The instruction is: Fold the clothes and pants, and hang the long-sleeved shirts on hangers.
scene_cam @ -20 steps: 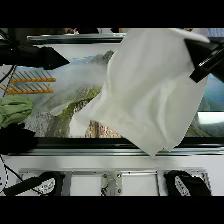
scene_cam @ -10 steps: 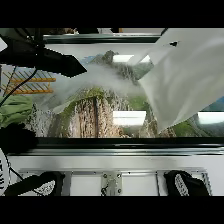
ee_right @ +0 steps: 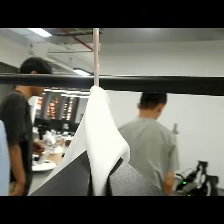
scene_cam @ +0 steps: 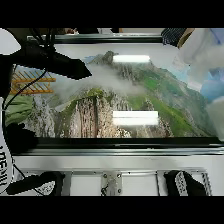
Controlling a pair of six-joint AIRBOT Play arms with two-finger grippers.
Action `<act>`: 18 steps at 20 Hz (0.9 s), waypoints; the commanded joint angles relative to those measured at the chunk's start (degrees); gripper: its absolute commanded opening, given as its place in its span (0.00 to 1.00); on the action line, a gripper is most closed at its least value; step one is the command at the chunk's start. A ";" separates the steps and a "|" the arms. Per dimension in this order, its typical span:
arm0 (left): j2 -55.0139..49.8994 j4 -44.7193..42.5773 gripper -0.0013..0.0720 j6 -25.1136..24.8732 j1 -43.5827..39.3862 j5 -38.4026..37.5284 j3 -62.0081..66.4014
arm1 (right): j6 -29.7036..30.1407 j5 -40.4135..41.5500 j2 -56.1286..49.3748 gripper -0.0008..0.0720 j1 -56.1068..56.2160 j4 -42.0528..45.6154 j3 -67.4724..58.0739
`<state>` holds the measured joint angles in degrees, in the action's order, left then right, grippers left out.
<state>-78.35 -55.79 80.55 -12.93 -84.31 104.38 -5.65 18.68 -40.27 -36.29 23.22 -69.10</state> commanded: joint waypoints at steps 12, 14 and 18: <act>-0.11 -0.04 0.04 1.55 -0.04 -1.09 0.00 | 5.27 -0.98 -7.10 0.05 -13.20 -5.66 -7.93; -0.11 -0.07 0.04 1.55 -0.04 -2.10 0.00 | 6.45 -0.94 -7.63 0.05 -13.20 -7.93 -7.61; -0.11 -0.09 0.04 1.53 -0.04 -2.93 0.00 | 7.45 -0.96 -8.70 0.05 -13.57 -11.54 -5.86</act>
<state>-78.41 -55.86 82.06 -12.95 -86.48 104.38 0.51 17.93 -48.21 -49.47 15.11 -75.92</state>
